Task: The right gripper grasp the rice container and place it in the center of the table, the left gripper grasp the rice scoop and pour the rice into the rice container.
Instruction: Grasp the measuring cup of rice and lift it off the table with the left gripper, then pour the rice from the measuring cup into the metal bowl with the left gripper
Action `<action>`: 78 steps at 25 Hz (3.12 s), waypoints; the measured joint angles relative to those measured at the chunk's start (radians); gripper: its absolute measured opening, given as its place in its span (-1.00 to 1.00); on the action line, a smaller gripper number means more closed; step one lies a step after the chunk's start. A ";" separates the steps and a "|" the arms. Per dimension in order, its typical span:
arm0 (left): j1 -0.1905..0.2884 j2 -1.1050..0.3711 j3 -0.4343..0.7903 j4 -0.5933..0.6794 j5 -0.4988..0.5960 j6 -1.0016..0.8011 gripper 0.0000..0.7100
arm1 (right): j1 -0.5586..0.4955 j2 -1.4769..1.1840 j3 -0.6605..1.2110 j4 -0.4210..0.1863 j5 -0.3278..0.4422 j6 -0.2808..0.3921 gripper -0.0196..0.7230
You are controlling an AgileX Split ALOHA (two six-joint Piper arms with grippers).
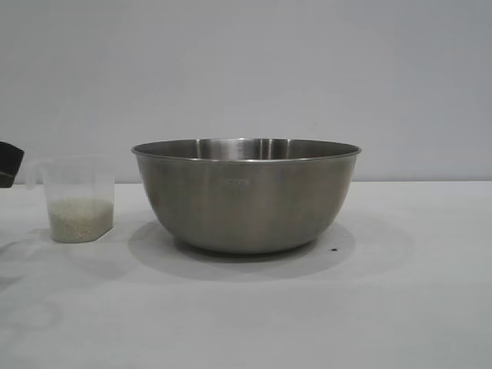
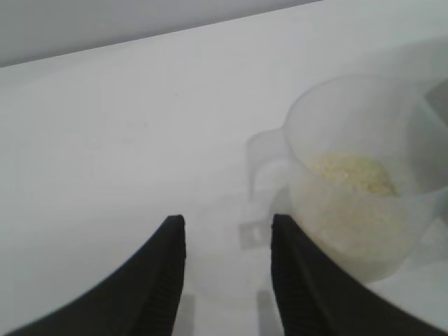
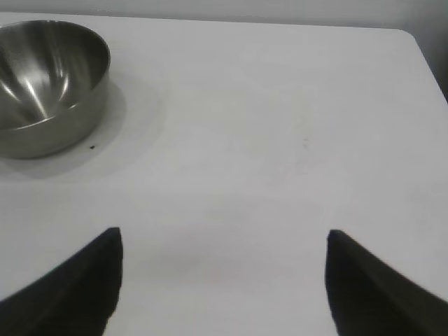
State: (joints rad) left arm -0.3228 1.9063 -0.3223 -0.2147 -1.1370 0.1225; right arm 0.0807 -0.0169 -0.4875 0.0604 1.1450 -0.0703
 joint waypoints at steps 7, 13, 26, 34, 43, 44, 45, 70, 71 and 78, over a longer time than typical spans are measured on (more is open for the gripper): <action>0.000 0.050 -0.058 0.013 0.000 -0.005 -0.27 | 0.000 0.000 0.000 0.000 -0.001 0.000 0.49; 0.013 0.089 -0.098 0.024 0.000 -0.008 -0.27 | 0.000 0.000 0.000 0.000 -0.001 0.000 0.49; 0.051 0.128 -0.161 0.079 0.000 -0.019 -0.72 | 0.000 0.000 0.000 0.000 -0.001 0.000 0.49; 0.051 0.176 -0.227 0.127 0.000 -0.014 -0.59 | 0.000 0.000 0.000 0.000 -0.001 0.000 0.49; 0.051 0.220 -0.315 0.240 0.000 0.048 -1.00 | 0.000 0.000 0.000 0.000 -0.001 0.000 0.49; 0.051 0.221 -0.320 0.240 0.000 0.048 -1.00 | 0.000 0.000 0.000 0.000 -0.001 0.000 0.49; 0.051 0.223 -0.323 0.240 0.000 0.048 -1.00 | 0.000 0.000 0.000 0.000 -0.001 0.000 0.49; 0.051 0.008 -0.462 0.474 0.006 0.379 -1.00 | 0.000 0.000 0.000 0.000 -0.001 0.000 0.49; 0.051 0.008 -0.476 0.524 0.006 0.403 -1.00 | 0.000 0.000 0.000 0.000 -0.001 0.000 0.49; 0.051 0.008 -0.551 0.781 0.006 0.535 -1.00 | 0.000 0.000 0.000 0.000 -0.001 0.000 0.49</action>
State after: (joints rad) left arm -0.2714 1.9143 -0.8736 0.5665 -1.1310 0.6577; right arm 0.0807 -0.0169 -0.4875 0.0604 1.1437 -0.0703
